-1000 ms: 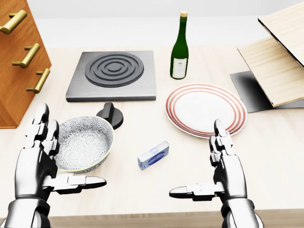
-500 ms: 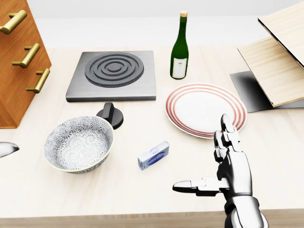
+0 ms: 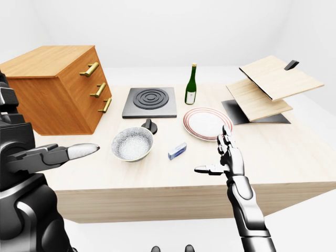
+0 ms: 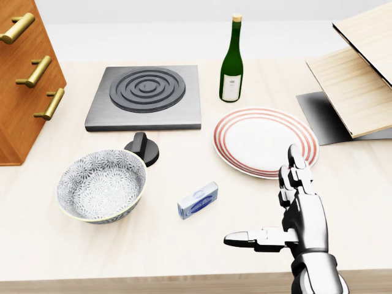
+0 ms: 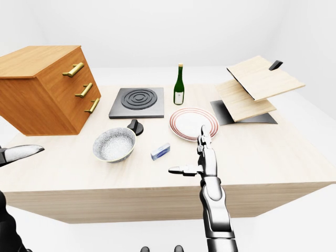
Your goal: Pick up the akita bowl and put it on the plate.
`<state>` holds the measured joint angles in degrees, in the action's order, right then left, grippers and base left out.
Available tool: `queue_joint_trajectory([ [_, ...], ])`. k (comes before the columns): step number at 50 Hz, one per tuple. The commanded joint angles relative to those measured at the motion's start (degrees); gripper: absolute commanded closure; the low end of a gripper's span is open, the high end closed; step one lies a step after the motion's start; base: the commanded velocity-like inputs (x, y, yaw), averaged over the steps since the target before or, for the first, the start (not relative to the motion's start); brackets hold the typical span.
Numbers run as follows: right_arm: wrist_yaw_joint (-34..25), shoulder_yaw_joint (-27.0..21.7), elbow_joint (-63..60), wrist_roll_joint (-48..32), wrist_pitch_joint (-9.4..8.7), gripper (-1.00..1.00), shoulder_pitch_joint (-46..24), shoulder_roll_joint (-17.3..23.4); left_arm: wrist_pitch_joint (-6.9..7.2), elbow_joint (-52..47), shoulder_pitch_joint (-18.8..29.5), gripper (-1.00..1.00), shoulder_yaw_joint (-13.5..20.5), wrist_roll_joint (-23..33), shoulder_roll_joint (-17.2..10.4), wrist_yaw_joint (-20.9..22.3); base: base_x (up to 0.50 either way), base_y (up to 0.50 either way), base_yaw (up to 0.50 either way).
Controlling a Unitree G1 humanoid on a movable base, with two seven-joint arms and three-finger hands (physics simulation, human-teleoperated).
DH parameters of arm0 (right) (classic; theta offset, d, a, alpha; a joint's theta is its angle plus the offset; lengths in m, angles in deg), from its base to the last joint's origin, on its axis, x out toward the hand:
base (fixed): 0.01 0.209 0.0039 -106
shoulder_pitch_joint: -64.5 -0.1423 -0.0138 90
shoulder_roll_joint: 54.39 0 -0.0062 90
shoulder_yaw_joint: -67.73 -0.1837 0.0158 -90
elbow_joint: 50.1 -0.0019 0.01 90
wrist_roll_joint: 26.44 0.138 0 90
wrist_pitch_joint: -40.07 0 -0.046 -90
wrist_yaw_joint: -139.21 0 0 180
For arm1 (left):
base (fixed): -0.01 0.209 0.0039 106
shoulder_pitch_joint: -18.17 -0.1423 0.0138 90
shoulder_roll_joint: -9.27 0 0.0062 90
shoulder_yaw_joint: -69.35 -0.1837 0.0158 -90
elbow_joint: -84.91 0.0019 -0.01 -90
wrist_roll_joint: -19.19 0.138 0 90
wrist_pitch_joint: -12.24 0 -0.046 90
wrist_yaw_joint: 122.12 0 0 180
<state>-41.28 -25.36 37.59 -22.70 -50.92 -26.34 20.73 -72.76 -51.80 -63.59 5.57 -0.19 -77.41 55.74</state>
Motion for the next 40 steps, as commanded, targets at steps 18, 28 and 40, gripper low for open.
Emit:
queue_joint_trajectory([
  [18,-0.8,1.0,1.15,-3.96,0.21,-1.0,-0.26,0.17,0.0,9.0,-3.36,-1.0,-7.28,9.43,4.42,2.81,0.0,0.0,0.0],
  [28,-1.21,0.96,0.84,-3.66,0.17,-1.0,-0.16,0.06,0.0,14.81,-5.1,-1.0,-11.12,13.53,6.56,3.5,0.0,0.0,0.0],
  [40,-1.24,0.97,1.08,-3.8,0.74,-1.0,-0.04,0.05,0.0,16.76,-5.6,-1.0,-11.07,13.39,6.9,4.04,0.0,0.0,0.0],
])
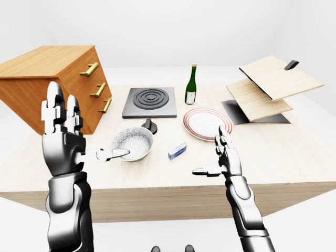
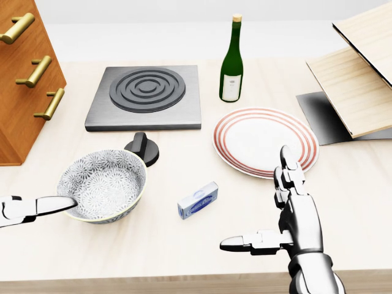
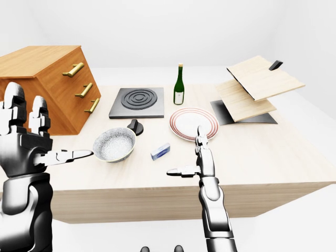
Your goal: Pick up the akita bowl and put it on the plate.
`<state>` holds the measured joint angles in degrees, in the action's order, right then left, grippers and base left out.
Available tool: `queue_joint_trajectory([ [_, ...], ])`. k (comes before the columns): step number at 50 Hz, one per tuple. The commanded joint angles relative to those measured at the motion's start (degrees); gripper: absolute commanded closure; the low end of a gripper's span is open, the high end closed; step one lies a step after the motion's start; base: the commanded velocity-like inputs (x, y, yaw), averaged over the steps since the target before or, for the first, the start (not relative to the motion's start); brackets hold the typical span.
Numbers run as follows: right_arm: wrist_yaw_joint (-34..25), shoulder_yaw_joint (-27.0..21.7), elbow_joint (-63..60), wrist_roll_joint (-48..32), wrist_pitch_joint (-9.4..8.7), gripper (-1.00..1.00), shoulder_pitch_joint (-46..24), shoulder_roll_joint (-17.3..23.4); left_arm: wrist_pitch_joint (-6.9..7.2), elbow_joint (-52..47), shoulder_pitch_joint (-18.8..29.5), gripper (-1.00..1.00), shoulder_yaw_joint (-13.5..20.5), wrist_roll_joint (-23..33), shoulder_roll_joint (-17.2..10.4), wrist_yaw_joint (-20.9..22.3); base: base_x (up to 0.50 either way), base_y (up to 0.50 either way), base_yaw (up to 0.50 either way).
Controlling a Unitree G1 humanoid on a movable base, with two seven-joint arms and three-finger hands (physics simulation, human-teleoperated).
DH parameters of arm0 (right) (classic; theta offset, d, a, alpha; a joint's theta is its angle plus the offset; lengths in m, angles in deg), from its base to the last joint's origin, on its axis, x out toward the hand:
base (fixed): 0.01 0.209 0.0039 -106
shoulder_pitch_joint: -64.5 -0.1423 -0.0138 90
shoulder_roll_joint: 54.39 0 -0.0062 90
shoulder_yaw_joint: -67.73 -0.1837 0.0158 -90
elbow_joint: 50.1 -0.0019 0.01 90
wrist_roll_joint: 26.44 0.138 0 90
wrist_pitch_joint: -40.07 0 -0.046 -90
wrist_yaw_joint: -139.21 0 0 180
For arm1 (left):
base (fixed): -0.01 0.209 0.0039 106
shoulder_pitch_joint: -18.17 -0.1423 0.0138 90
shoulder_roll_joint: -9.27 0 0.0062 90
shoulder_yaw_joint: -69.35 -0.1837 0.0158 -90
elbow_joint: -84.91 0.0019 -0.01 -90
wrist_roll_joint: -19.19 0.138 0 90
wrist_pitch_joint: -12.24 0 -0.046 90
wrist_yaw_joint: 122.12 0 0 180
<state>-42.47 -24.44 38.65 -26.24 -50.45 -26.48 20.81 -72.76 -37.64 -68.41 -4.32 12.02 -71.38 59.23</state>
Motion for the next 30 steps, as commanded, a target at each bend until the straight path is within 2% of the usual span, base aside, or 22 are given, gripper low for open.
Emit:
queue_joint_trajectory([
  [1,-0.05,0.0,0.12,-0.24,0.37,-1.0,0.07,-0.02,0.0,2.54,-0.71,-1.0,-1.12,1.08,0.84,0.55,0.0,0.0,0.0],
  [8,0.0,0.1,-0.32,-0.29,0.15,-1.0,0.28,-0.06,0.0,-3.2,0.28,-1.0,0.78,-0.76,-0.13,0.35,0.0,0.0,0.0],
  [27,0.08,-0.16,0.16,0.24,0.2,-1.0,0.03,-0.2,0.0,-3.84,0.47,-1.0,0.91,-0.83,-0.29,0.27,0.0,0.0,0.0],
  [30,-0.74,-0.71,0.51,2.92,-0.85,-1.0,-0.2,-0.37,0.0,-4.71,0.75,-1.0,1.13,-1.07,-0.41,0.22,0.0,0.0,0.0],
])
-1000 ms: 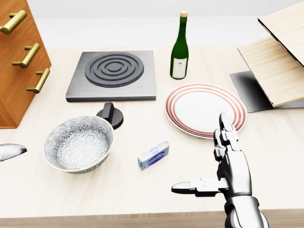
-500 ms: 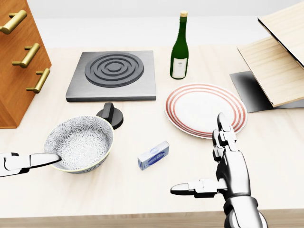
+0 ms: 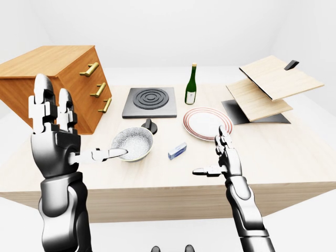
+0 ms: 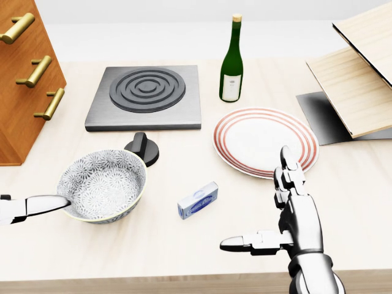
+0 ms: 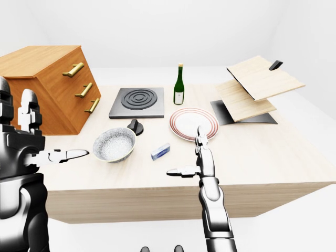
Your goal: Pick up the akita bowl and put it on the plate.
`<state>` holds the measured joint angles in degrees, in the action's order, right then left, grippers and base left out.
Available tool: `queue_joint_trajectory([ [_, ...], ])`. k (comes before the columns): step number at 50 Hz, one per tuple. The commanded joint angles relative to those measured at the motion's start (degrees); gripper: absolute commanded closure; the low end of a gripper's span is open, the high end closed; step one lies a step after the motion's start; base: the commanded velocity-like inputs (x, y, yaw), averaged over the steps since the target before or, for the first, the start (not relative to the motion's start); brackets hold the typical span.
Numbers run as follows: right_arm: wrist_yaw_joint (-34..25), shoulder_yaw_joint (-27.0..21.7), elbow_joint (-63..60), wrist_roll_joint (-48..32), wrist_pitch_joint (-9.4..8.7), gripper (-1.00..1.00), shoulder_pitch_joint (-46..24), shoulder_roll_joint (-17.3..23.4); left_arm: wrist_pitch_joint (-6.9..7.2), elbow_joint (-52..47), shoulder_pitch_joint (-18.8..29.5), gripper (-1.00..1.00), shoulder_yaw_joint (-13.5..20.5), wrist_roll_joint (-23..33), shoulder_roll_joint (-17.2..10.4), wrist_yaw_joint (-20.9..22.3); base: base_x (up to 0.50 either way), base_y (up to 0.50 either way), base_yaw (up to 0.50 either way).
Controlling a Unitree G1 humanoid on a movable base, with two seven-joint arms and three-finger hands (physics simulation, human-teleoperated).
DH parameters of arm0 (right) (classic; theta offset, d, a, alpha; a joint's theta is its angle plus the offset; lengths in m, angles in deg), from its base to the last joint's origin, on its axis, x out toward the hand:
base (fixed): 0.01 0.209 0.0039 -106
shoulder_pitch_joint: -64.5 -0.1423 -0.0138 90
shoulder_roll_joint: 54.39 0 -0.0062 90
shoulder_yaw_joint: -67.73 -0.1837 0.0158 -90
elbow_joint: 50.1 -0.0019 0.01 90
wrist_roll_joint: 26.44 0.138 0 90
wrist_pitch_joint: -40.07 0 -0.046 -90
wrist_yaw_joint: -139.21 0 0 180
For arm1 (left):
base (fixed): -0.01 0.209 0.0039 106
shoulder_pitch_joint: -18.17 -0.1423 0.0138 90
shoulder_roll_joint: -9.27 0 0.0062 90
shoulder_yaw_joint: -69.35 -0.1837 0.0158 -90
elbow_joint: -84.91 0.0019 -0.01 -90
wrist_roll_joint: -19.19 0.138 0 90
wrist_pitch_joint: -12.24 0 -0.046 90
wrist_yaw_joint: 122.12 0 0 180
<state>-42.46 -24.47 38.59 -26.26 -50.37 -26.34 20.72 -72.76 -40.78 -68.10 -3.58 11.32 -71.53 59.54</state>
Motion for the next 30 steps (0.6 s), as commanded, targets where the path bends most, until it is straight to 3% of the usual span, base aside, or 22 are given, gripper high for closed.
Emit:
queue_joint_trajectory([
  [1,-0.26,-0.5,0.19,2.23,-0.87,-1.0,-0.29,-0.07,0.0,-1.83,0.41,-1.0,0.4,-0.33,-0.28,-0.11,0.0,0.0,0.0],
  [7,-0.02,-0.29,-0.06,2.09,-1.27,-1.0,-0.26,-0.04,0.0,-1.58,0.41,-1.0,0.25,-0.85,0.15,-0.14,0.0,0.0,0.0],
  [8,-1.51,-0.62,-1.5,4.51,-0.38,-1.0,0.23,-0.31,0.0,-0.79,0.29,-1.0,0.05,-0.72,0.25,-0.18,0.0,0.0,0.0],
  [9,-1.5,-0.55,-2.75,4.8,-1.72,-1.0,0.65,-0.23,0.0,-0.09,-0.07,-1.0,-0.63,0.58,0.0,-0.15,0.0,0.0,0.0],
  [12,-1.85,-0.18,-3.25,5.09,-1.58,-1.0,0.87,-0.31,0.0,-0.45,0.23,-1.0,-0.3,0.15,0.05,-0.12,0.0,0.0,0.0],
  [14,-1.97,0.0,-1.71,4.48,-0.32,-1.0,0.68,-0.25,0.0,-1.34,0.12,-1.0,-0.08,0.02,-0.05,-0.06,0.0,0.0,0.0],
  [22,-2.16,0.09,-2.35,4.62,-0.51,-1.0,0.86,-0.28,0.0,-1.27,0.18,-1.0,0.04,0.04,-0.04,-0.01,0.0,0.0,0.0],
  [23,-3.25,0.5,-3.14,4.71,0.24,-1.0,1.5,-0.13,0.0,-0.7,0.04,-1.0,-0.25,0.21,0.17,0.02,0.0,0.0,0.0],
  [30,-3.77,0.53,-2.81,4.1,0.5,-1.0,1.53,-0.2,0.0,-1.02,0.22,-1.0,-0.31,0.24,0.12,-0.03,0.45,0.0,0.0],
])
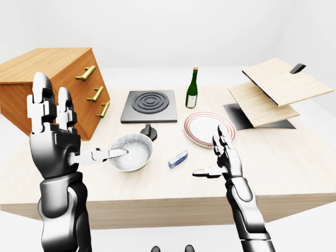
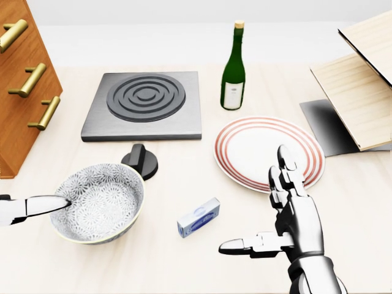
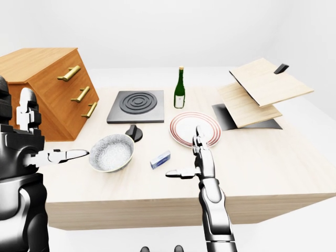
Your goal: Pick up the akita bowl and put it on the plate.
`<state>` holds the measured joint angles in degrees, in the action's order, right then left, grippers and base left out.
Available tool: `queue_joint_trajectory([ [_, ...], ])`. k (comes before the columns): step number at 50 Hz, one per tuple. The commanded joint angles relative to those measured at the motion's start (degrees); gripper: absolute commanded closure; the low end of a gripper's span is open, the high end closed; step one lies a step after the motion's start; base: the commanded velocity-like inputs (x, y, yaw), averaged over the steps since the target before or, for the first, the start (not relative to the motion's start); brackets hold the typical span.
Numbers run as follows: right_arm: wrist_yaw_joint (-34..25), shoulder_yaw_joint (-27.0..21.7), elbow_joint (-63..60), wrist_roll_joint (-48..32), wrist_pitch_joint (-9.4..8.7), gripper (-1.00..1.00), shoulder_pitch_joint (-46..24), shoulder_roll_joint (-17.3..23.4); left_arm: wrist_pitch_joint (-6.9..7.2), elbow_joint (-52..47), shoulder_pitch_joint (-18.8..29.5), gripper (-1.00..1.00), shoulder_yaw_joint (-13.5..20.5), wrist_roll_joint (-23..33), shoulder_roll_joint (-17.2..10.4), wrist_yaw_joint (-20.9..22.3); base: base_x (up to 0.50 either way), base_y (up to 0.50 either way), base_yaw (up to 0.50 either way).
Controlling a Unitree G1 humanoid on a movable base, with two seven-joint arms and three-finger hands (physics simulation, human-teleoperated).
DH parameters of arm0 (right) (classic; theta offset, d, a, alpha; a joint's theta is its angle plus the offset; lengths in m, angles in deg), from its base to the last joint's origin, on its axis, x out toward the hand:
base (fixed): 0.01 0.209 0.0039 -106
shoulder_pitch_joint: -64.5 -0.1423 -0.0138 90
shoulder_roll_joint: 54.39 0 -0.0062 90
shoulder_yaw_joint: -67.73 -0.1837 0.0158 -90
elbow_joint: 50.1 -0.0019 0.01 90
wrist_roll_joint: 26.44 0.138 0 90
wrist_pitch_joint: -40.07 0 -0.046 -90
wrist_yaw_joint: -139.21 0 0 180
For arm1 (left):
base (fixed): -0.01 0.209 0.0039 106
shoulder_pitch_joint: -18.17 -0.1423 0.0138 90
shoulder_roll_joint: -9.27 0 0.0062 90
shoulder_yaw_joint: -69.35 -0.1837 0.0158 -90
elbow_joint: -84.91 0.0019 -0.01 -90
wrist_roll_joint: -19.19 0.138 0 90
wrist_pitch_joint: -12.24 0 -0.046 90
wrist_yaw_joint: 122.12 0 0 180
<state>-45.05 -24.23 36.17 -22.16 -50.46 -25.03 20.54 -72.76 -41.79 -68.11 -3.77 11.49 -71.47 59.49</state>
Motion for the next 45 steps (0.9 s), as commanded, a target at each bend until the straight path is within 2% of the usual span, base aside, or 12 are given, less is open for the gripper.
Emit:
queue_joint_trajectory([
  [1,-1.27,0.31,-0.42,-0.11,1.01,-1.0,0.26,-0.02,0.0,0.5,0.3,-1.0,-0.09,0.14,0.03,0.05,0.5,0.0,0.0],
  [5,-1.42,0.25,0.22,-0.25,1.67,-1.0,0.09,0.0,0.0,0.94,0.13,-1.0,-0.25,0.17,0.11,0.11,0.5,0.0,0.0],
  [7,0.85,-0.11,1.56,-1.88,0.6,-1.0,-0.74,-0.05,0.0,0.44,0.19,-1.0,-0.37,0.16,0.12,-0.03,0.37,0.0,0.0],
  [8,0.25,-0.03,1.81,-1.59,1.32,-1.0,-0.77,0.06,0.0,0.29,0.1,-1.0,-0.51,0.28,0.16,-0.05,0.0,0.0,0.0],
  [11,0.54,-0.13,1.41,-1.63,0.87,-1.0,-0.69,0.07,0.0,0.68,0.09,-1.0,-0.6,0.36,0.24,-0.01,0.0,0.0,0.0],
  [28,1.08,0.05,1.26,-2.46,0.88,-1.0,-0.45,0.07,0.0,0.12,0.1,-1.0,-0.46,0.35,0.19,0.13,0.0,0.0,0.0],
  [35,1.09,0.22,0.56,-2.41,-0.05,-1.0,-0.43,0.02,0.0,-0.07,0.02,-1.0,-0.32,0.23,0.2,0.17,0.0,0.0,0.0],
  [36,-0.2,0.39,0.17,-1.35,0.32,-1.0,0.01,-0.03,0.0,0.27,-0.06,-1.0,-0.4,0.34,0.24,0.22,0.44,0.0,0.0],
  [37,0.48,0.26,0.28,-1.89,-0.53,-1.0,-0.21,0.01,0.0,0.32,-0.05,-1.0,-0.46,0.38,0.26,0.21,0.5,0.0,0.0],
  [38,0.38,0.18,0.64,-1.92,-0.03,-1.0,-0.3,0.06,0.0,0.17,-0.11,-1.0,-0.49,0.4,0.28,0.22,0.5,0.0,0.0],
  [40,0.02,-0.03,-0.04,-1.0,-0.45,-1.0,-0.11,-0.06,0.0,0.01,-0.14,-1.0,-0.42,0.32,0.28,0.27,0.5,0.0,0.0],
  [45,0.09,0.19,0.28,-1.49,0.14,-1.0,-0.19,0.0,0.0,0.01,-0.16,-1.0,-0.37,0.27,0.35,0.25,0.5,0.0,0.0],
])
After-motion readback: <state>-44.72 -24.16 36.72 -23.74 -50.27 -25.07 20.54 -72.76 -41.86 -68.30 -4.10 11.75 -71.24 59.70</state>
